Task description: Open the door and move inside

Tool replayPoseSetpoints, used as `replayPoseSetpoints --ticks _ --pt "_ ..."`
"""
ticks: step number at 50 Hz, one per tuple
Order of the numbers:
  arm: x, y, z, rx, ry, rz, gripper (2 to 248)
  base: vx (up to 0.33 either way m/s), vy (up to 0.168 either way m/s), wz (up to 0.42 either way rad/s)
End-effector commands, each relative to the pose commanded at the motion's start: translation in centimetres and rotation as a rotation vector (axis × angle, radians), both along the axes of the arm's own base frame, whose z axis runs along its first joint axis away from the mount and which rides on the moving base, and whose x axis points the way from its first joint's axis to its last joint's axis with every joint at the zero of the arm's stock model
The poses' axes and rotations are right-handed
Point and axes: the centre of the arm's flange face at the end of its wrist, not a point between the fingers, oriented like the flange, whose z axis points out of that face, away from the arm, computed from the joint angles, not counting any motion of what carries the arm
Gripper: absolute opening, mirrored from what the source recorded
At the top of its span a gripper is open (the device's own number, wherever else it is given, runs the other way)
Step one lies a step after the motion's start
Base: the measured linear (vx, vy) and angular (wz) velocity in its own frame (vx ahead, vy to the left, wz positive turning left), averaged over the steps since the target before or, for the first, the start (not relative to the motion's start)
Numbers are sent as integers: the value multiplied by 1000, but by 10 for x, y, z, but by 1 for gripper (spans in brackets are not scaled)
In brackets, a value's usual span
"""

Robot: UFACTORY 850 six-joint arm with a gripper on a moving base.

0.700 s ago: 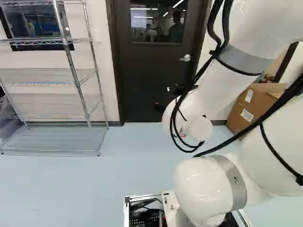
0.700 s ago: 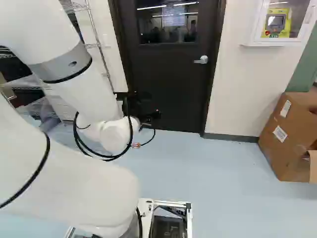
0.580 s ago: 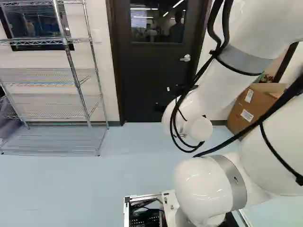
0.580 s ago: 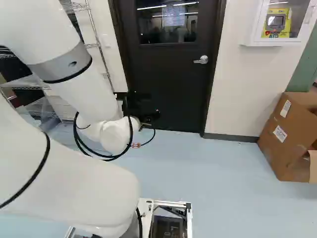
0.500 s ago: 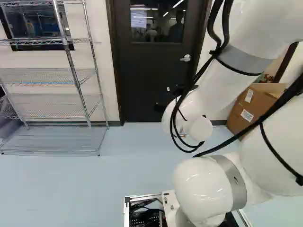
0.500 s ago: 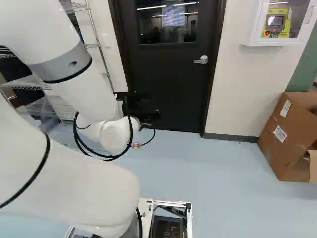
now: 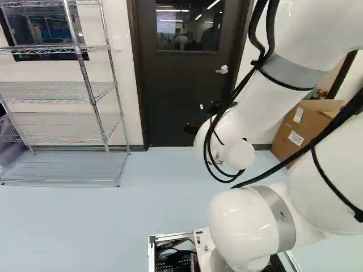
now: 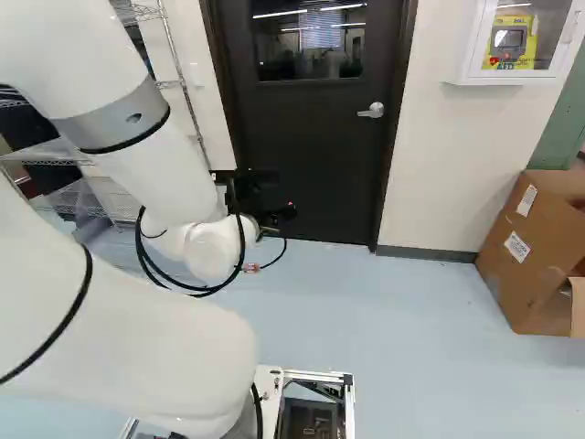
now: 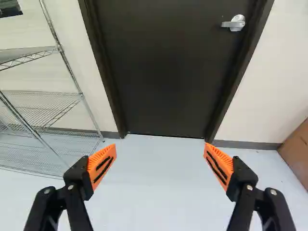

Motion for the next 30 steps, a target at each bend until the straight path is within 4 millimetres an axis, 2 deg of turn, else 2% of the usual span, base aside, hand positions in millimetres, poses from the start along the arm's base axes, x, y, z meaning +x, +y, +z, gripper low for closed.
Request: replayPoseSetpoints --ticks 17,30 --pt "0 0 0 0 0 0 247 25 1 -2" --pt "0 0 0 0 0 0 247 116 1 -10"
